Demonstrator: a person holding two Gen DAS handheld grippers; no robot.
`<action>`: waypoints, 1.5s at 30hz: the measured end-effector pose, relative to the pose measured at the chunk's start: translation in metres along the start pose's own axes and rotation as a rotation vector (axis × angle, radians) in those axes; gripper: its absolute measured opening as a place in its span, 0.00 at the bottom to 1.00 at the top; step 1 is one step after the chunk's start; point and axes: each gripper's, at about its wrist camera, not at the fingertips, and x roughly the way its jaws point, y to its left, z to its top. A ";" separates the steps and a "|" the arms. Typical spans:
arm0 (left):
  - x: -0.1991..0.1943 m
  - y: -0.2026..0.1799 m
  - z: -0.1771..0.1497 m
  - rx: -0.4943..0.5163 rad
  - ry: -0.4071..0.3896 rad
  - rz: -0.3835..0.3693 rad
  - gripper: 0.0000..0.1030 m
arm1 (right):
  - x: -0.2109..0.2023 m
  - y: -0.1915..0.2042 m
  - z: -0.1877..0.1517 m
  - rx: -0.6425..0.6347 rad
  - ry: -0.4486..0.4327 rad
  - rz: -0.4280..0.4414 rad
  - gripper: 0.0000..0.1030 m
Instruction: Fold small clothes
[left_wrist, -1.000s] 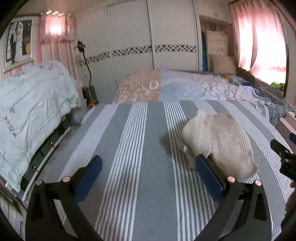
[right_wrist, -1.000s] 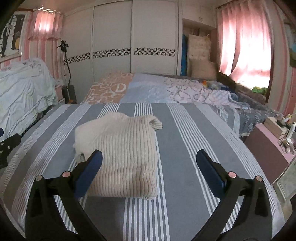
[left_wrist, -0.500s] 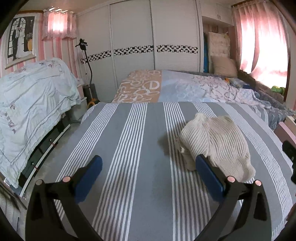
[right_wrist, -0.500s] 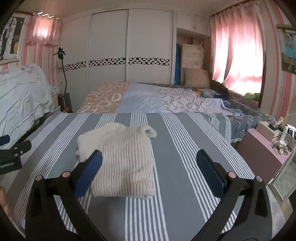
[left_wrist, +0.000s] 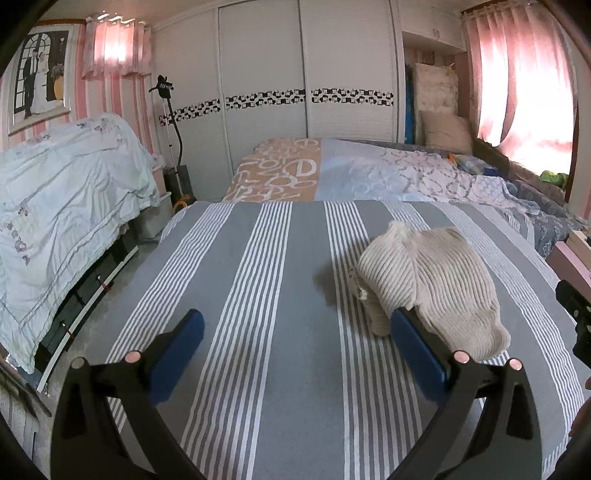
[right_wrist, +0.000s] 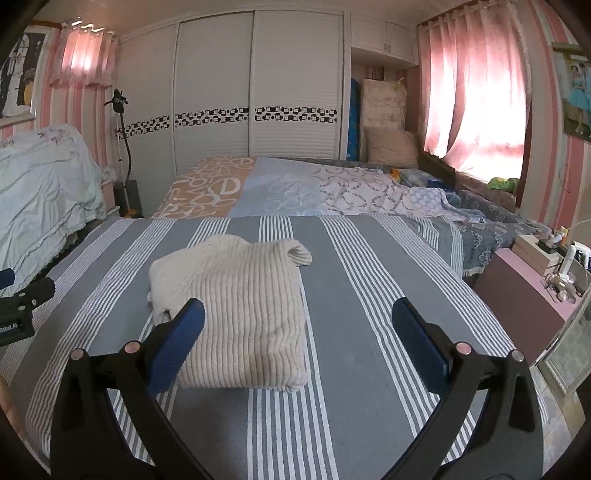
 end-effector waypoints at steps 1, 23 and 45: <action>0.000 0.001 0.000 -0.003 0.001 0.000 0.98 | 0.001 0.001 0.000 -0.002 0.002 0.002 0.97; 0.005 0.002 -0.002 0.014 0.020 -0.039 0.98 | 0.006 0.008 -0.002 -0.024 0.011 0.012 0.97; 0.004 0.001 -0.002 0.011 0.023 0.016 0.98 | 0.013 0.005 -0.003 -0.029 0.013 0.000 0.97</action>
